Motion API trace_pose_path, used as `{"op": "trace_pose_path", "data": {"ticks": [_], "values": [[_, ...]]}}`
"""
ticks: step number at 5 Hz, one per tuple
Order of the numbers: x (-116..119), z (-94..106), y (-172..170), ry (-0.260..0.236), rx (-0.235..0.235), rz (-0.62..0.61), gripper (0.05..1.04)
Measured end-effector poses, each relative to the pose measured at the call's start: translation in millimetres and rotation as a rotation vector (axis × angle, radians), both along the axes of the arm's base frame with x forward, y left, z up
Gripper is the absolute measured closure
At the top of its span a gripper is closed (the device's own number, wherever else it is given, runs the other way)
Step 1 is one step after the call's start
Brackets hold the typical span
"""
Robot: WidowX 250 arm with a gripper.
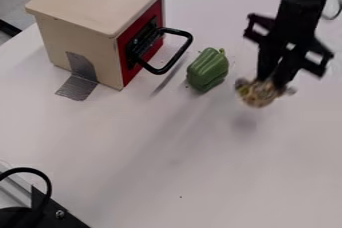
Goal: Move the thing to the middle right of the table
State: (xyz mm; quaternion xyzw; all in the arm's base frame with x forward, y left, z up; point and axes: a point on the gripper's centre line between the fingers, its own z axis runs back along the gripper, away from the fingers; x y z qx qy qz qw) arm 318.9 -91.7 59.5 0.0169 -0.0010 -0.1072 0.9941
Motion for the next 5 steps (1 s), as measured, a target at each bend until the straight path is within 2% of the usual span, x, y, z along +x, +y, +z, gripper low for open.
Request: {"op": "trace_pose_path", "data": {"ticks": [1, 2, 3, 4, 5], "values": [[-14.3, -10.1, 3.7, 0.015, 0.004, -0.004, 0.817], [-19.2, -18.5, 5.5, 0.013, 0.005, 0.005, 0.529], [-17.7, -8.3, 4.3, -0.026, 0.007, 0.003, 0.221], [-22.3, 12.7, 4.9, -0.065, -0.005, 0.029, 0.080], [-27.6, 40.9, 8.0, -0.116, -0.021, 0.067, 0.085]]}}
